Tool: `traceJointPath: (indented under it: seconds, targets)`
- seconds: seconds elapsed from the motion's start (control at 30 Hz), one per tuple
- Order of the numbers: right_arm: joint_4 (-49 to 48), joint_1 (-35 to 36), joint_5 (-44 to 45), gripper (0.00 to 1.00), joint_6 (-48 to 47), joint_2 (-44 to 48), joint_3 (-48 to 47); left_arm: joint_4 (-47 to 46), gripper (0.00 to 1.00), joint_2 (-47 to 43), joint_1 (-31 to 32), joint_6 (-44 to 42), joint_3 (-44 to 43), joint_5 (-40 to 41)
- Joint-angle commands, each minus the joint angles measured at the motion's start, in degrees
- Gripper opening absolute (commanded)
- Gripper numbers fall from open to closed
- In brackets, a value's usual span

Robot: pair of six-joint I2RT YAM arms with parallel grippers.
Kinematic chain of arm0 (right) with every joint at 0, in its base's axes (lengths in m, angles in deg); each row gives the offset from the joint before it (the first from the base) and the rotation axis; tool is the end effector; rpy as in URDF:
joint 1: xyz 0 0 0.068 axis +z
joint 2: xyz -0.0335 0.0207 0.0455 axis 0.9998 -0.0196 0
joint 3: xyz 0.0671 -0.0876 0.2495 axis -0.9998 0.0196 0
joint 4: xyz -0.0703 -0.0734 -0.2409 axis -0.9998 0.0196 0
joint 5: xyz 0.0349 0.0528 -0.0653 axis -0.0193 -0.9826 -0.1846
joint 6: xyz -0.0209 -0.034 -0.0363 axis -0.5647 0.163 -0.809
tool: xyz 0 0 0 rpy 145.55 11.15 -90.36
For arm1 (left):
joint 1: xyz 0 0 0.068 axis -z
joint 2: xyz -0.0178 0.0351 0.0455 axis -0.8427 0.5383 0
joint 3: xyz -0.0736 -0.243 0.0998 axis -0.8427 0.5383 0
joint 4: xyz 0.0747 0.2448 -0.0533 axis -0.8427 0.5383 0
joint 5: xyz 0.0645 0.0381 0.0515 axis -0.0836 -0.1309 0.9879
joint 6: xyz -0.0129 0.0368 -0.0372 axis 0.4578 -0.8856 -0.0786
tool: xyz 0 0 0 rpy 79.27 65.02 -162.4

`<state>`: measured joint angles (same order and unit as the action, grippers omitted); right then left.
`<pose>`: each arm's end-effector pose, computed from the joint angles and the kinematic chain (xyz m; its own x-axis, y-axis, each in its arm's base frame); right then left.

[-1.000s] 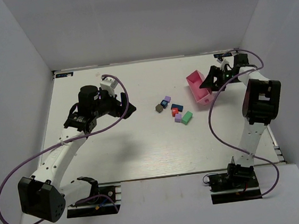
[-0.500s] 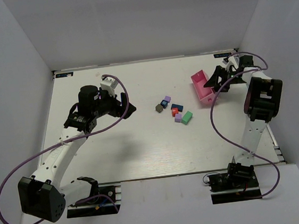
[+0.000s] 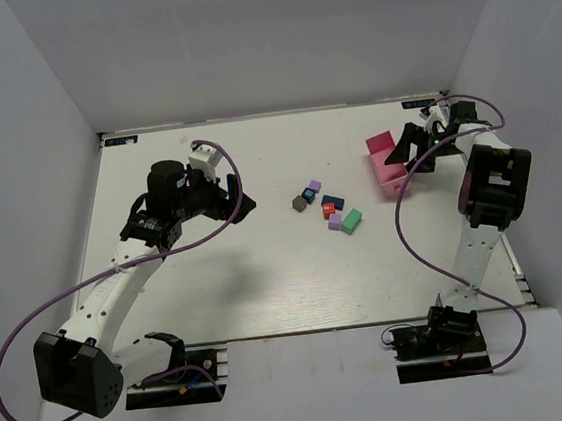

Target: Build the wood block tower

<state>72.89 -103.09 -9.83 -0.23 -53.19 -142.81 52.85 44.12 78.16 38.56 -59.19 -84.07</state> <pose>0.4465 -0.0873 0.1673 -0.8580 0.2027 -0.4719 -0.1536 0.7755 0.6124 0.2372 -0.1054 0.3166 -0.5205 0.0912 -0.8490 0.6084 0.7372 -0.2938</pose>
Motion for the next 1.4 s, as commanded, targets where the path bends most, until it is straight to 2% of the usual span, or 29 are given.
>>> traceJointPath:
  seconds: [0.0,0.37,0.43,0.53,0.57,0.6,0.63,0.67,0.7,0.73,0.77,0.8,0.9,0.93,0.97,1.0,1.03,1.1,1.13,1.27,1.33,1.37]
  targets:
    - [1.7,-0.3,4.4,0.90,-2.6,1.9,-2.9,-0.5,1.00,-0.1,-0.3,-0.5,0.3,-0.8]
    - [-3.2,1.0,20.7,0.90,-10.1,14.4,2.6,-0.5,1.00,0.6,-0.3,0.0,0.3,0.4]
    - [-4.2,1.4,24.4,0.90,-11.0,18.6,4.9,-0.5,0.96,1.8,-0.3,0.0,-0.2,0.4]
    - [-5.1,2.4,29.7,0.90,-14.0,23.1,7.6,0.1,0.87,3.1,0.4,0.0,-0.7,0.9]
    - [-6.5,2.7,30.9,0.90,-15.5,26.2,8.4,0.9,0.81,4.2,0.4,0.0,-1.5,0.9]
    - [-7.1,3.4,32.7,0.90,-17.0,27.6,9.4,0.9,0.71,4.7,0.4,0.0,-1.5,1.7]
    - [-7.7,3.8,33.3,0.90,-18.7,31.4,13.2,1.5,0.66,4.7,0.4,0.0,-2.2,1.7]
    - [-9.3,4.2,34.5,0.86,-19.2,35.4,14.8,1.5,0.59,5.5,0.9,0.0,-3.0,1.7]
    - [-10.6,5.0,34.3,0.80,-19.7,39.6,17.6,1.5,0.43,6.3,0.9,0.0,-3.5,1.2]
    - [-11.1,5.2,33.4,0.71,-21.5,41.4,20.2,1.5,0.38,6.9,1.5,0.0,-4.1,1.2]
    - [-11.2,5.9,30.2,0.56,-21.7,43.6,21.5,1.5,0.33,7.5,2.4,0.5,-5.2,1.2]
    - [-10.5,6.1,28.7,0.25,-21.8,48.3,24.1,2.2,0.21,8.4,2.9,0.5,-5.9,1.2]
    - [-7.2,8.3,20.6,0.00,-21.6,53.9,28.1,4.1,0.17,13.0,6.2,0.5,-9.2,1.7]
    - [-6.1,10.2,17.0,0.00,-21.6,54.7,28.6,4.8,0.16,14.3,7.3,0.0,-10.0,2.8]
    - [-5.2,11.0,15.6,0.00,-21.8,56.0,29.3,5.4,0.21,17.0,8.3,-0.5,-11.7,3.8]
    - [-3.9,11.6,10.6,0.08,-22.2,57.1,29.6,6.7,0.28,18.3,10.4,-0.5,-12.6,5.7]
    - [-3.0,13.1,10.1,0.22,-22.6,58.3,29.8,7.4,0.43,19.6,11.3,-1.4,-13.5,6.8]
    - [-3.0,16.7,7.7,0.42,-22.6,60.2,31.4,9.8,0.54,23.6,14.0,-3.0,-16.6,10.5]
    - [-3.5,17.5,7.8,0.43,-22.1,61.0,31.7,10.4,0.64,25.0,14.8,-3.6,-18.7,11.9]
    - [-5.9,22.7,5.8,0.39,-18.6,60.7,32.9,12.1,0.80,31.2,16.5,-6.1,-23.8,16.9]
    - [-7.3,23.9,5.4,0.32,-16.1,60.4,34.1,12.6,0.82,33.0,16.5,-7.6,-25.8,17.6]
    - [-7.5,25.5,5.6,0.32,-16.1,60.6,34.5,12.1,0.82,34.6,16.5,-7.6,-26.5,17.6]
